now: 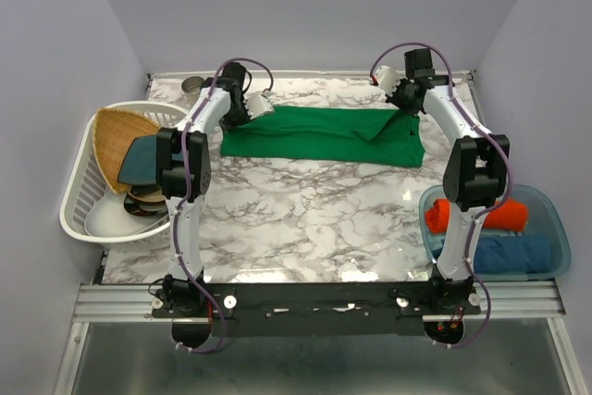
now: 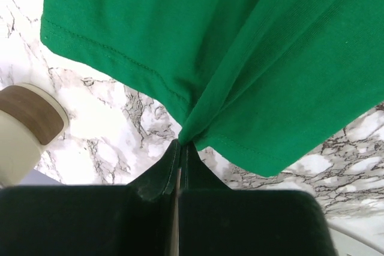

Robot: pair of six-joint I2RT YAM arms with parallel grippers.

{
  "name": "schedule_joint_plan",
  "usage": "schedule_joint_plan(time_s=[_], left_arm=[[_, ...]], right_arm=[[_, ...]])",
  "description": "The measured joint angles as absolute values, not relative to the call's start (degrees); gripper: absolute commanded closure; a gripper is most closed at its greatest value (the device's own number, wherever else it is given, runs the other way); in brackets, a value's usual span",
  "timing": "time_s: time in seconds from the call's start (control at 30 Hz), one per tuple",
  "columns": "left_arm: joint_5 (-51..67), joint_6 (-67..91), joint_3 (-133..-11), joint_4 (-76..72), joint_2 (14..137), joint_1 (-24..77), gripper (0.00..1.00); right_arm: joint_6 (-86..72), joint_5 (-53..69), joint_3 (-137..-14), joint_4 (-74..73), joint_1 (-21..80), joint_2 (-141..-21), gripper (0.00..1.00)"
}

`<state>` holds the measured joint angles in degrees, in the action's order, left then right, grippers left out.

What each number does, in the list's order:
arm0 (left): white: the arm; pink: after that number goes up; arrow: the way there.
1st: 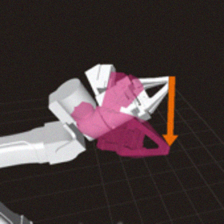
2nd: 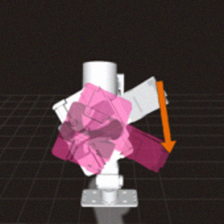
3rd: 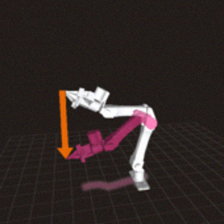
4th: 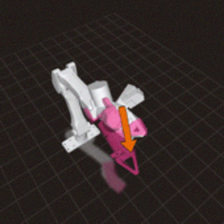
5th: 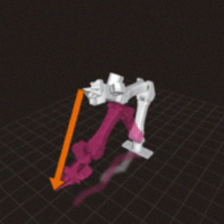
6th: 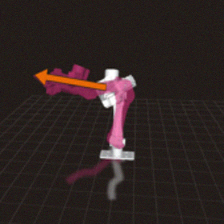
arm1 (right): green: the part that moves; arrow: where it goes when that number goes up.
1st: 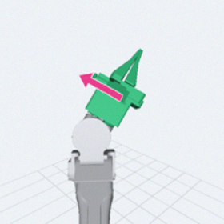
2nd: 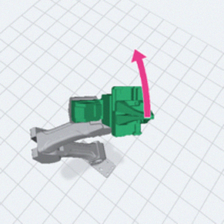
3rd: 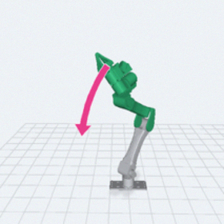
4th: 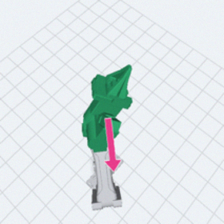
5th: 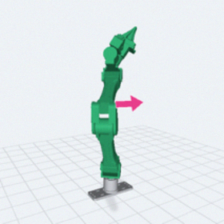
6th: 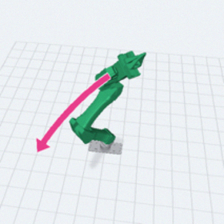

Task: Roll the t-shirts
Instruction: Fold the T-shirt at the center of the board.

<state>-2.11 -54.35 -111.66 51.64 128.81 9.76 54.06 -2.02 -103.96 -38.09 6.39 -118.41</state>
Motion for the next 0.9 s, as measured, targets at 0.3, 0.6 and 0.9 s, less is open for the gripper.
schedule_joint_plan(time_s=[0.3,0.6,0.9], left_arm=[[-2.66,-53.45,-111.92,50.89,129.91,9.76,0.94],[-3.92,-51.72,-113.62,49.39,131.5,9.76,0.63],[-5.3,-44.1,-109.69,42.28,126.58,9.78,0.52]], right_arm=[[53.8,-3.22,-107.26,-36.84,6.39,-121.99,1.0],[51.11,-3.86,-110.76,-36.03,6.42,-125.14,0.61],[46.72,-6.24,-111.33,-36.1,6.42,-123.17,0.52]])
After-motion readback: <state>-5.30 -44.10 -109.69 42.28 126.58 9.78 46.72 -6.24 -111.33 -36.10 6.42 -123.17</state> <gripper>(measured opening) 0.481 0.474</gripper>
